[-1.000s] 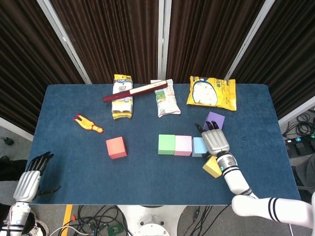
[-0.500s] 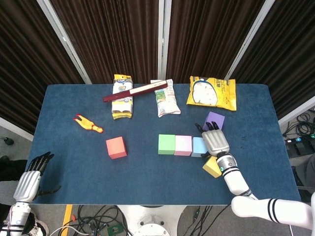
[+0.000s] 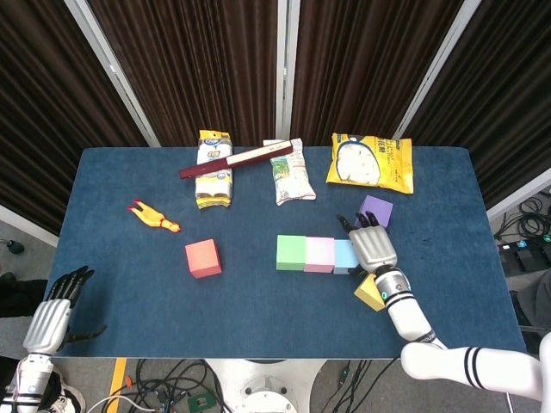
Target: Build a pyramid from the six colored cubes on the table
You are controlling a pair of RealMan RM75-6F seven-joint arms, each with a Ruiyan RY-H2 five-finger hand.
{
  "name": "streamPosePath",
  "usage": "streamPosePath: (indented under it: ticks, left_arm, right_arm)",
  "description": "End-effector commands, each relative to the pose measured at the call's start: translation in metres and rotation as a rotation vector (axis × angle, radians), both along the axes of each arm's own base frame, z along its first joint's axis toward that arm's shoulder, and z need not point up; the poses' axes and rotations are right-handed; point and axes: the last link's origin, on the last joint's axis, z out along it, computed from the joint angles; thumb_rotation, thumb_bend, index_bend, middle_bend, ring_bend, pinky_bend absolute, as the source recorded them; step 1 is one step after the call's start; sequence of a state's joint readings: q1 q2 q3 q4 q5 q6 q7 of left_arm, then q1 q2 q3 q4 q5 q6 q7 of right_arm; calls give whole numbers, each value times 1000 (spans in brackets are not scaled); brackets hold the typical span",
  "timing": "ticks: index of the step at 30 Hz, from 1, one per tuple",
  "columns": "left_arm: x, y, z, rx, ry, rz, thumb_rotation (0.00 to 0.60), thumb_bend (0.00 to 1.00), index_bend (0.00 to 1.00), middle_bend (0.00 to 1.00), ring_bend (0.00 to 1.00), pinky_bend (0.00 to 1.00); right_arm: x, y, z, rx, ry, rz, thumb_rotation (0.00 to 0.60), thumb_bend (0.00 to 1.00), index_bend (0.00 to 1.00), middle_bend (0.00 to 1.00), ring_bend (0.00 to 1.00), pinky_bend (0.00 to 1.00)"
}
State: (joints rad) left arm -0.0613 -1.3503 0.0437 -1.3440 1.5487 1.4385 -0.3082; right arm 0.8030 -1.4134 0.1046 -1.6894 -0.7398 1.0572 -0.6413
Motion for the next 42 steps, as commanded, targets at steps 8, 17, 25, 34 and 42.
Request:
streamPosePath:
  ticks: [8, 17, 25, 34, 42]
  left_arm:
    - [1, 1, -1, -3, 2, -3, 600, 0, 93, 29, 0, 41]
    - [2, 1, 0, -4, 4, -6, 600, 0, 93, 29, 0, 41]
    - [2, 2, -1, -7, 3, -5, 600, 0, 93, 29, 0, 41]
    - [3, 1, -1, -7, 4, -5, 600, 0, 93, 29, 0, 41]
    - [3, 1, 0, -6, 4, -5, 600, 0, 93, 29, 0, 41]
  right_arm:
    - [-7, 3, 1, 40, 25, -31, 600, 0, 0, 540, 64, 0]
    - [-5, 4, 0, 55, 7, -31, 600, 0, 0, 373, 38, 0]
    - [-6, 4, 2, 73, 13, -39, 600, 0, 0, 289, 0, 0]
    - [-4, 2, 3, 42, 11, -25, 600, 0, 0, 234, 0, 0]
    - [1, 2, 3, 21, -17, -5, 600, 0, 0, 222, 0, 0]
